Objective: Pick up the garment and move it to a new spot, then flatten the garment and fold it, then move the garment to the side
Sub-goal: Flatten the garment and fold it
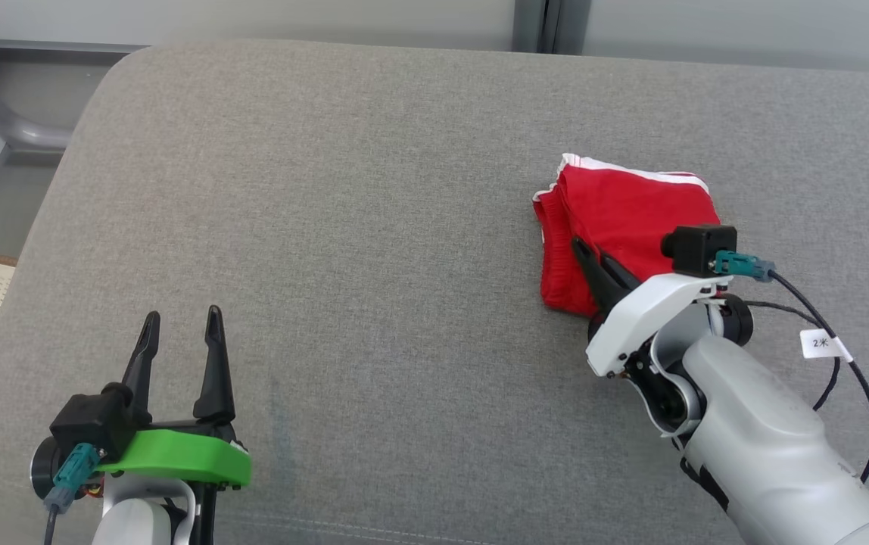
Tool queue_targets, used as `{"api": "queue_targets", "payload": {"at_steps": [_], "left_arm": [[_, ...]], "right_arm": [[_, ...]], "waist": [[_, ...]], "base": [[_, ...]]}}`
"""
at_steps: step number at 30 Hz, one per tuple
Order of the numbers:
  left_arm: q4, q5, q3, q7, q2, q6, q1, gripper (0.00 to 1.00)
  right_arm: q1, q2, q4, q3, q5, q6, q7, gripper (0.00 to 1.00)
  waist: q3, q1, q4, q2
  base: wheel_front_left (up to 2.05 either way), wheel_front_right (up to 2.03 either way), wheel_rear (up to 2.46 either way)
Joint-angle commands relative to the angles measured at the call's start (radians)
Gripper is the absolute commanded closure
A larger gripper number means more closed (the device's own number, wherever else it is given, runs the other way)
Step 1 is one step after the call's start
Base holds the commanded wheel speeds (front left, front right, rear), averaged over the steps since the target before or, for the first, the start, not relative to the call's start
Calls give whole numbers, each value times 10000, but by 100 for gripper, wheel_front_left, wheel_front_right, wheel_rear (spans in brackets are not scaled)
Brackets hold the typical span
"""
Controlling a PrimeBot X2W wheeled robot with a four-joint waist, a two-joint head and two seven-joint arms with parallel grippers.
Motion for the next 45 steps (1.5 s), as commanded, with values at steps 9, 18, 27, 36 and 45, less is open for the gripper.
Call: {"api": "queue_targets", "payload": {"at_steps": [9, 18, 27, 36, 45], "left_arm": [[105, -110, 64, 0, -42, -6, -83, 0], [84, 35, 184, 0, -48, -6, 63, 0], [31, 135, 202, 0, -38, -6, 0, 0], [51, 82, 26, 0, 56, -6, -221, 0], [130, -32, -148, 0, 38, -6, -458, 0]], "right_arm": [[68, -49, 72, -276, 169, -9, -987, 0], [613, -824, -783, -1759, -539, -7, -1281, 0], [1882, -824, -1969, -3416, -1881, -7, -1284, 0], [1582, -888, -1365, -3225, -2720, -9, -1257, 100], [726, -700, 302, -2310, -2371, -9, -1064, 100]], "waist": [[-39, 0, -82, 0], [-233, 0, -602, 0], [-238, 0, -1031, 0], [-7, 0, -798, 0], [352, 0, -316, 0]], "base": [[0, 0, 0], [0, 0, 0], [0, 0, 0], [0, 0, 0], [0, 0, 0]]}}
